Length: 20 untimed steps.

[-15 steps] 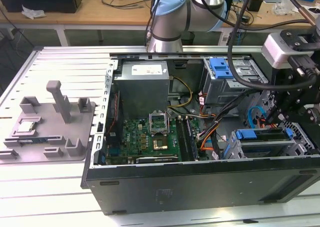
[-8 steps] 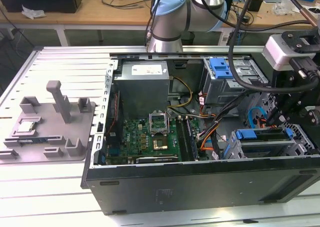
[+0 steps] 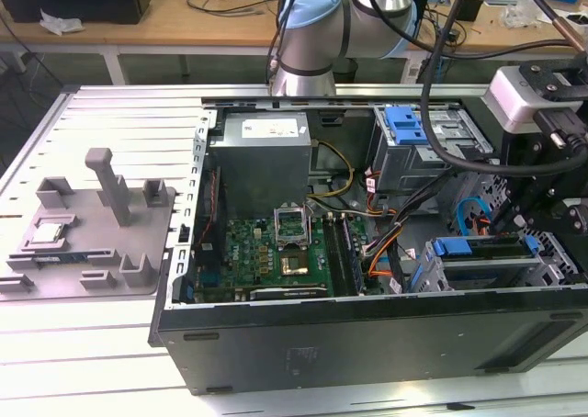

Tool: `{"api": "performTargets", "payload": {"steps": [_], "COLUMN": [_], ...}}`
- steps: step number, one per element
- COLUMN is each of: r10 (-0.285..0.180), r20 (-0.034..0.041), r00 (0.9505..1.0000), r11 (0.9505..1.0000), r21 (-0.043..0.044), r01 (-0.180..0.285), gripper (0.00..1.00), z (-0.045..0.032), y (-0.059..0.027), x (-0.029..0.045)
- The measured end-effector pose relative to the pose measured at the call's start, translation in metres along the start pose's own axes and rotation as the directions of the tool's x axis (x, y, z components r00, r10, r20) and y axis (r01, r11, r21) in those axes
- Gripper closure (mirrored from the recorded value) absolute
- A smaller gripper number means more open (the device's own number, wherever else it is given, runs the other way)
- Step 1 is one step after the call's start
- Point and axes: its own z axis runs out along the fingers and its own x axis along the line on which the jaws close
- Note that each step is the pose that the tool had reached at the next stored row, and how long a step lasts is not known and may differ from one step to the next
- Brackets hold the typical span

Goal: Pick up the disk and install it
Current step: 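Insert the second disk wire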

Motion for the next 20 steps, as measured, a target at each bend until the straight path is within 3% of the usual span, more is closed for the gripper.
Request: {"api": "performTargets", "payload": {"steps": [20], "r10": [0.000], "r20": [0.0002], "r00": [1.0000], "r11": [1.0000], "r21": [0.0008], "r01": [0.000], "gripper": [0.84], "z": [0.0041], "y": [0.0001], "x": [0.0004]}}
